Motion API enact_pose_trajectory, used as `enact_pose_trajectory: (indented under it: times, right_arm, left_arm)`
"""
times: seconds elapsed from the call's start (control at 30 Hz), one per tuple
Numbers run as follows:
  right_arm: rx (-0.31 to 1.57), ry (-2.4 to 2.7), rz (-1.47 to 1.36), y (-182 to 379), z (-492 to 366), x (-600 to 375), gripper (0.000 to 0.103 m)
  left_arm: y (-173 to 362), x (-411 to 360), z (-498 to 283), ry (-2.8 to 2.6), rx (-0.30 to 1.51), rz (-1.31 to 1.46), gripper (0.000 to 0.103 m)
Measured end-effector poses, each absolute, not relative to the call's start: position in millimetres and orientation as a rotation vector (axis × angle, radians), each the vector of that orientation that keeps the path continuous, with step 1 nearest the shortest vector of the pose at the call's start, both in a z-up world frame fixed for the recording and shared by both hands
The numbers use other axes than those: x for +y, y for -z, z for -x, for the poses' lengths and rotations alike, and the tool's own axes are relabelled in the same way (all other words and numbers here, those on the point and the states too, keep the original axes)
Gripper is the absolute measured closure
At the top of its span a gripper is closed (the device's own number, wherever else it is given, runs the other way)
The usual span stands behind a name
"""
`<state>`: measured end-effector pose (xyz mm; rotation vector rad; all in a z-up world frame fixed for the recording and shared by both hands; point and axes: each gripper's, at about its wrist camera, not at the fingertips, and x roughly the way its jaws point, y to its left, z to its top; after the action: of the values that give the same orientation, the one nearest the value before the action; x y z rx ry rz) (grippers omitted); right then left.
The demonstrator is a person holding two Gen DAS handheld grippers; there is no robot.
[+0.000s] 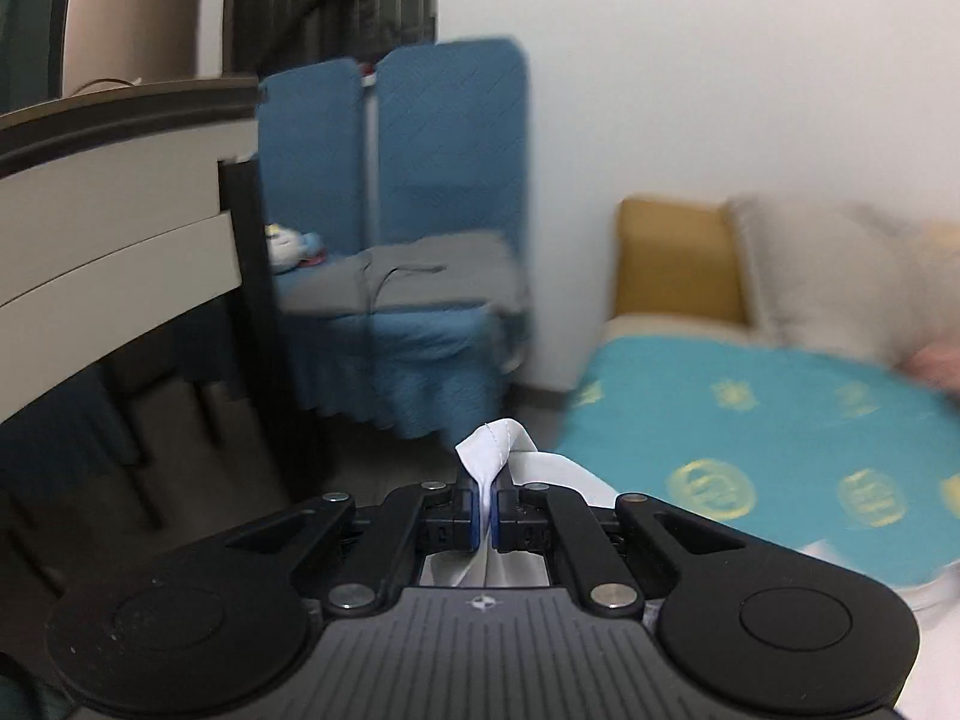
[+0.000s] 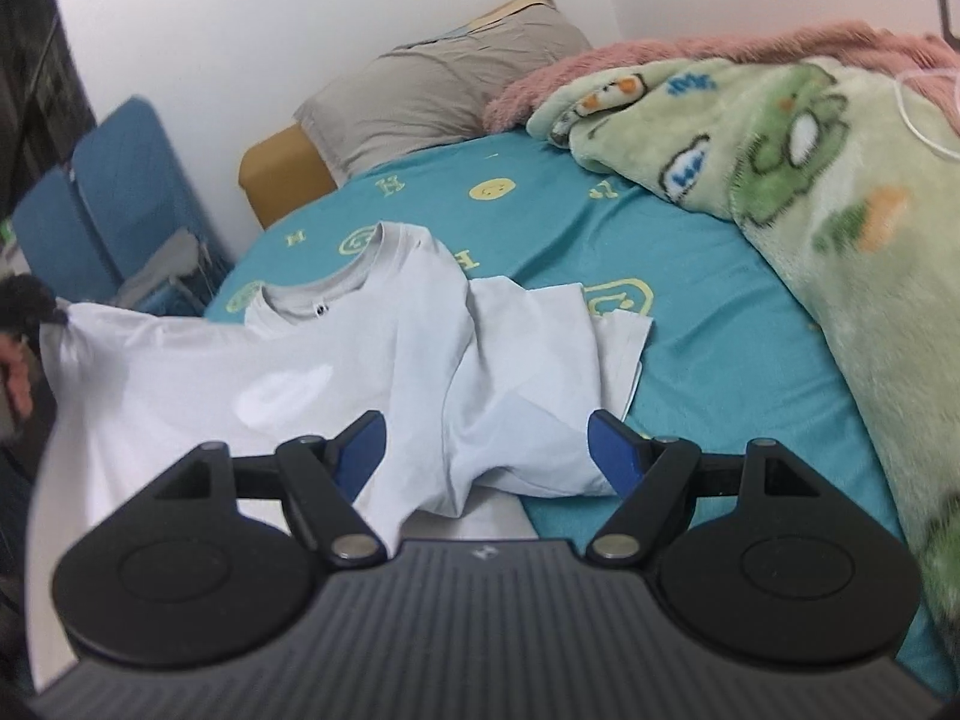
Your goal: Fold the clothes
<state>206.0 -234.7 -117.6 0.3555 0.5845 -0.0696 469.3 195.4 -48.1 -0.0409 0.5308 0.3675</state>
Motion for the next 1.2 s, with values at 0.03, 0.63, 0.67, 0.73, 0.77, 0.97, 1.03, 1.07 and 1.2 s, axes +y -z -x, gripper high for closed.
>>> enact_pose_trajectory:
  times: [0.03, 0.63, 0.67, 0.73, 0.77, 0.97, 1.03, 1.07, 1.2]
  right_arm:
    - [0.587, 0.069, -0.342, 119.4, -208.8, -232.8, 0.027]
    - [0.569, 0.102, -0.239, 120.6, -207.7, -230.4, 0.027]
    - [0.570, 0.109, -0.233, 119.8, -206.2, -230.8, 0.027]
    - [0.579, 0.119, -0.230, 119.5, -203.3, -232.0, 0.028]
    - [0.588, 0.125, -0.229, 119.4, -201.9, -232.4, 0.028]
    - [0.620, 0.157, -0.250, 115.2, -190.1, -237.1, 0.028]
    - [0.615, 0.166, -0.255, 112.4, -186.6, -239.1, 0.028]
    - [0.614, 0.170, -0.258, 111.9, -185.8, -240.3, 0.027]
    - [0.623, 0.185, -0.283, 112.3, -184.5, -245.9, 0.028]
  left_arm:
    - [58.3, 193.9, -470.8, -0.339, 0.543, 0.057, 0.096]
    - [8.4, 72.6, -210.6, -0.086, 0.769, 0.066, 0.010]
    - [-3.2, 61.2, -188.1, -0.074, 0.788, 0.068, 0.008]
    - [-27.0, 35.8, -142.8, -0.040, 0.829, 0.080, 0.007]
    - [-37.9, 21.4, -119.3, -0.019, 0.841, 0.085, 0.006]
    - [-92.8, -42.5, -10.0, 0.140, 0.888, 0.055, 0.001]
    - [-106.3, -54.5, 10.6, 0.179, 0.887, 0.070, 0.001]
    - [-110.3, -56.7, 14.7, 0.185, 0.882, 0.074, 0.000]
    - [-126.1, -65.5, 31.0, 0.206, 0.860, 0.087, 0.000]
